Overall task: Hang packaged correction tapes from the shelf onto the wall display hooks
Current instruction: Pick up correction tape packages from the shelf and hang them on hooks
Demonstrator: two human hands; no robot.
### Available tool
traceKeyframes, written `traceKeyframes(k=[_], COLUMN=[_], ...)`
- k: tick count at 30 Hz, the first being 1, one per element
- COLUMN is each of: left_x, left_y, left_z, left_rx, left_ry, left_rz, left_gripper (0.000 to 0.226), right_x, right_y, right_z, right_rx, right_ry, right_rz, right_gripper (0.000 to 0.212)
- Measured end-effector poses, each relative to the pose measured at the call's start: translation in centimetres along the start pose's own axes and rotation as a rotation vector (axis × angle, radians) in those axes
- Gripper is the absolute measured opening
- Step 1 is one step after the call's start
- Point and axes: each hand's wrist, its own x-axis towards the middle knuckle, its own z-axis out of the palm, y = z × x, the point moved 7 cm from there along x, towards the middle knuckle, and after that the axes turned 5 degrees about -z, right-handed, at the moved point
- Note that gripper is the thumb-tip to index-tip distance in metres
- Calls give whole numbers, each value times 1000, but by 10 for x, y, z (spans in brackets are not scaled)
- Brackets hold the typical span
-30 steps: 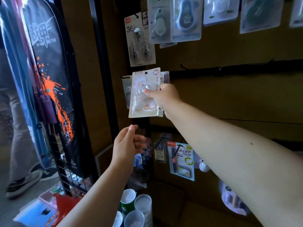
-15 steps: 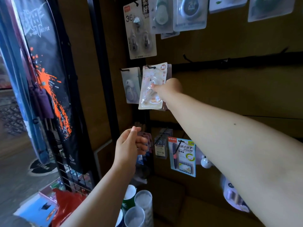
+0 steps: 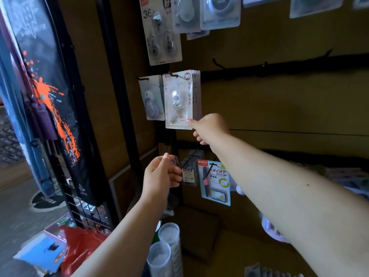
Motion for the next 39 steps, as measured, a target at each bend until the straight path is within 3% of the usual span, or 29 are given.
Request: traceKeyframes(k=[7,13,22,34,39], left_x=[-21,-47,-81,-73,-68], left_y=[-33,-86,-140,-230,-280], left_z=[20,41,75,95,94], left_rx=[66,138,236,389,465], left_ry=[-37,-81,-160,-235,-251], left_rz=[-92,-220,-335,-495,-564], left_gripper=[24,21,19,18,14], right_x=[-75,-153,-203,-222,-230], right_y=[38,121,269,402,442], right_z=[-21,-26,-63,-87,-82], right_rx=[95,-31,-105,-205,-314], right_ry=[-85,-130,-134,-98,-131], right_rz=[-54,3,343,755,817], right_gripper=[32,32,36,34,35])
